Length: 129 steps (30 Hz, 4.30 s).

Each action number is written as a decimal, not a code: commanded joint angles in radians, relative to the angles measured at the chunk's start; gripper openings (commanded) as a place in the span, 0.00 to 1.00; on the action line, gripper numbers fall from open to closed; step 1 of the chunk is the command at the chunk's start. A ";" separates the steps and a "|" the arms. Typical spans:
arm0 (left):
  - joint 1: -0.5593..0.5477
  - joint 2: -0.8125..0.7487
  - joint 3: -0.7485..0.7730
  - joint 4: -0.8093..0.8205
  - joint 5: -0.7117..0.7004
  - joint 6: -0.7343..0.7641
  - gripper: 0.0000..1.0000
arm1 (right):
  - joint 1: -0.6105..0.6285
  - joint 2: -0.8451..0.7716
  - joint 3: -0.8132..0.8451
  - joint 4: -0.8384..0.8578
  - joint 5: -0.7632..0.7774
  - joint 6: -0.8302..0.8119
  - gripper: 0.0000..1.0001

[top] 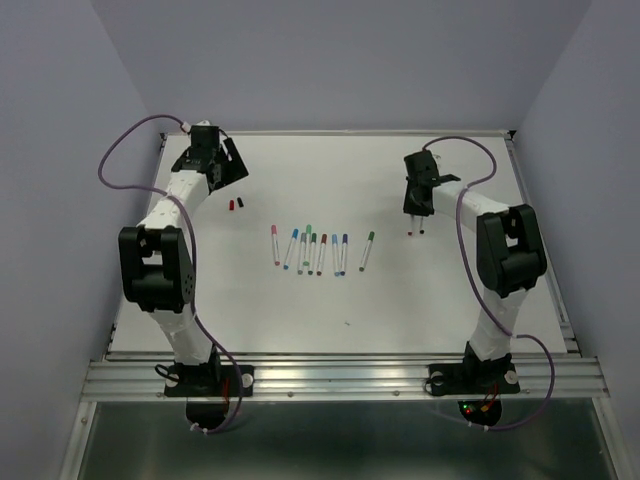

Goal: Open the pen caps

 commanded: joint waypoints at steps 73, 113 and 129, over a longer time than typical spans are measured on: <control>0.008 -0.376 -0.265 0.222 0.221 0.008 0.99 | 0.406 -0.041 -0.135 -0.049 -0.007 0.154 0.01; -0.328 -0.378 -0.345 0.665 0.729 -0.101 0.77 | 0.406 -0.448 -0.175 0.561 -0.578 -0.106 0.01; -0.341 -0.376 -0.340 0.669 0.727 -0.113 0.23 | 0.406 -0.431 -0.156 0.577 -0.599 -0.121 0.01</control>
